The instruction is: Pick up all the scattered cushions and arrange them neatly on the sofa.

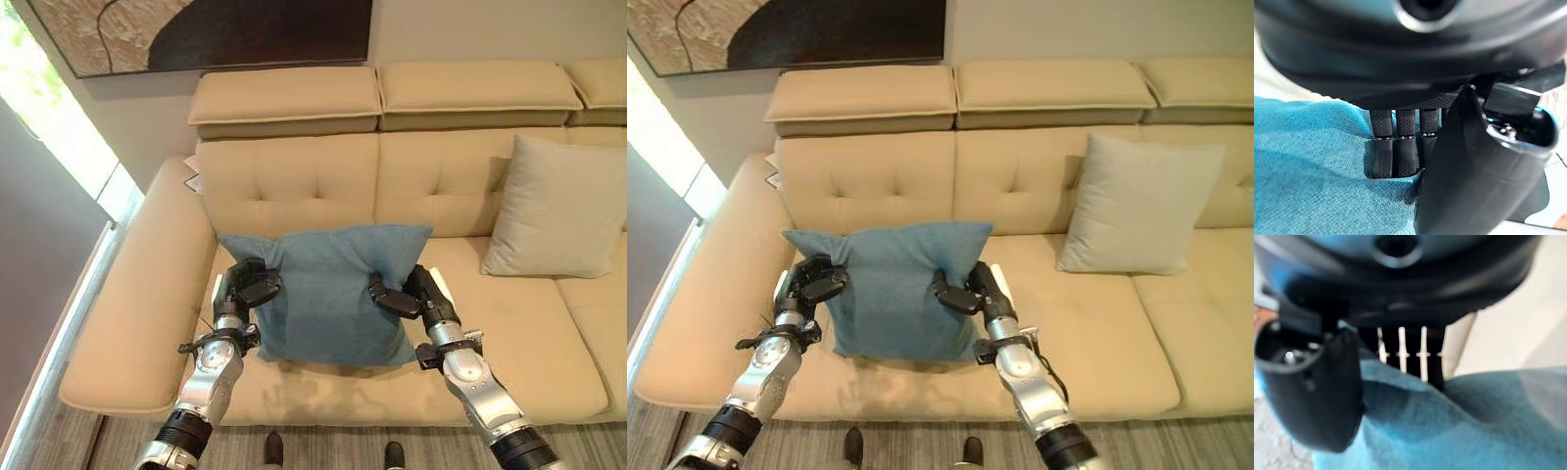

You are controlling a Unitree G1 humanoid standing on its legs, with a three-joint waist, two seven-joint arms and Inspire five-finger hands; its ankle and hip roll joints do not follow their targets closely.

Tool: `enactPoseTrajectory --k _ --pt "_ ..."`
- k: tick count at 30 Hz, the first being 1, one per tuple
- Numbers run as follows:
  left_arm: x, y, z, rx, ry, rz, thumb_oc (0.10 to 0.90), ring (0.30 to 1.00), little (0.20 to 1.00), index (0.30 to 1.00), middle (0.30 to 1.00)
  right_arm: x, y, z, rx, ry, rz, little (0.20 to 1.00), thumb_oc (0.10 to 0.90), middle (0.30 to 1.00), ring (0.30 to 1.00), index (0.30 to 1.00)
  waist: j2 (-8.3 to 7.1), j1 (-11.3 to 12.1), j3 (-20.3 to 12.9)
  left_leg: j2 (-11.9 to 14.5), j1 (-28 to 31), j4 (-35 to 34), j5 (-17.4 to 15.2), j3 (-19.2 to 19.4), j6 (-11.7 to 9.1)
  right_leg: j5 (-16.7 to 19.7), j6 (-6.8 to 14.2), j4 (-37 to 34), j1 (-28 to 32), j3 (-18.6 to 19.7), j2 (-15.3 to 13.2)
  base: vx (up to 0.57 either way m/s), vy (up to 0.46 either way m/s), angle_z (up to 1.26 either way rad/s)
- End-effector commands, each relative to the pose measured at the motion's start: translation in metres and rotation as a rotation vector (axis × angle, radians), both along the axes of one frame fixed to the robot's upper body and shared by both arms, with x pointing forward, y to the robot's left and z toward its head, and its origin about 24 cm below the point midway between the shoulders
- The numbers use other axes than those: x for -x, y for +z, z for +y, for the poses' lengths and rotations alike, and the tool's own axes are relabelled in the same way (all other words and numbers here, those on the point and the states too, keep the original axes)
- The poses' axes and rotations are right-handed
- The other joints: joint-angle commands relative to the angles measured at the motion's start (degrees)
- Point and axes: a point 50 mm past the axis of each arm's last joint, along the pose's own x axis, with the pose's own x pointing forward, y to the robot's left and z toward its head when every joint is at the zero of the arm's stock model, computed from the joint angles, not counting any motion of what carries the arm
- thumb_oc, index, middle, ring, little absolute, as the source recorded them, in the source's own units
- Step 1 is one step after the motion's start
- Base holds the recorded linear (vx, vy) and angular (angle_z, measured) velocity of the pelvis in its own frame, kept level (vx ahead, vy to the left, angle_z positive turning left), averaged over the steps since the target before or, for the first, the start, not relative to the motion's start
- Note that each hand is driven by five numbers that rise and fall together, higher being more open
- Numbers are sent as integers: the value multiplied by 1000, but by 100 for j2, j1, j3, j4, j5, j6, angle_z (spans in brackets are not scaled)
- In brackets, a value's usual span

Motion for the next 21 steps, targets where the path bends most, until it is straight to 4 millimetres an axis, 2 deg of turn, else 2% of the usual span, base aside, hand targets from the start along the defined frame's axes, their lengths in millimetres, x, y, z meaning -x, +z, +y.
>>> enactPoseTrajectory --k 1,4,5,7,8,9,10,11,12,13,15,17,19,21 --pt "-28 71 13 -46 41 -330 400 300 300 300 300 -23 85 25 -149 75 -413 300 400 300 300 300 -294 145 -677 -163 -31 805 -925 296 178 -351 224 624 9 -254 -306 15 60 -4" --pt "-27 71 12 -50 28 -333 400 300 300 300 300 -22 86 22 -153 65 -419 300 400 300 300 300 -309 171 -660 -265 -59 1008 -1095 270 255 -369 278 809 47 -247 -424 16 129 1" --pt "-25 69 8 -36 14 -330 400 300 300 300 300 -19 83 18 -152 49 -414 300 400 300 300 300 -289 159 -629 -369 -35 1083 -1177 262 357 -136 342 1324 -105 -160 -575 15 168 4" --pt "-25 69 8 -36 14 -329 400 300 300 300 300 -19 83 18 -151 48 -414 300 400 300 300 300 -299 173 -640 -381 -48 1093 -1183 277 366 -149 351 1359 -140 -136 -591 -18 154 6" --pt "-23 69 6 -12 11 -332 400 300 300 300 300 -17 82 17 -147 41 -413 300 400 300 300 300 -239 125 -474 -494 -36 1248 -1253 326 520 557 430 2200 -556 73 -798 -52 254 4" --pt "-22 69 5 -13 2 -335 400 300 300 300 300 -16 81 17 -155 38 -411 300 400 300 300 300 -171 93 -382 -476 -8 1279 -1274 334 591 589 352 2529 -702 85 -789 -39 309 0" --pt "-21 68 5 -19 -3 -332 400 300 300 300 300 -14 79 17 -162 31 -410 300 400 300 300 300 -127 85 -341 -476 23 1312 -1329 348 635 444 303 2730 -802 87 -758 49 197 -1" --pt "-20 66 2 -20 -14 -327 400 300 300 300 300 -13 77 17 -175 26 -404 300 400 300 300 300 -103 49 -327 -515 116 1279 -1374 308 660 224 206 2856 -922 125 -612 219 199 5" --pt "-17 61 1 -8 -17 -311 400 300 300 300 300 -12 72 17 -185 22 -387 300 400 300 300 300 -85 -29 -329 -591 387 1116 -1403 224 678 -364 16 2663 -1120 137 -184 202 141 11" --pt "-17 61 1 -8 -17 -311 400 300 300 300 300 -12 72 17 -185 23 -387 300 400 300 300 300 -78 -36 -341 -583 378 1091 -1373 216 673 -335 7 2627 -1119 122 -175 211 100 2" --pt "-15 57 -1 1 -20 -299 400 300 300 300 300 -13 73 17 -198 22 -391 300 400 300 300 300 -153 -97 -346 -707 521 950 -1392 119 665 -375 -21 2084 -1281 47 156 168 19 1" --pt "-16 52 -1 11 -15 -276 400 300 300 300 300 -14 72 19 -204 27 -389 300 400 300 300 300 -256 -146 -343 -842 716 871 -1480 -2 622 -194 -27 1600 -1543 -301 317 240 -18 20" --pt "-15 48 -2 14 -17 -260 400 300 300 300 300 -12 68 17 -207 19 -378 300 400 300 300 300 -339 -172 -430 -921 787 954 -1645 -70 581 -201 -110 1174 -1200 -346 394 232 -84 58" --pt "-13 45 -2 20 -17 -250 400 300 300 300 300 -11 66 15 -204 10 -369 300 400 300 300 300 -335 -182 -480 -920 807 1036 -1702 -84 552 -217 -162 1118 -1108 -290 502 211 -75 64"
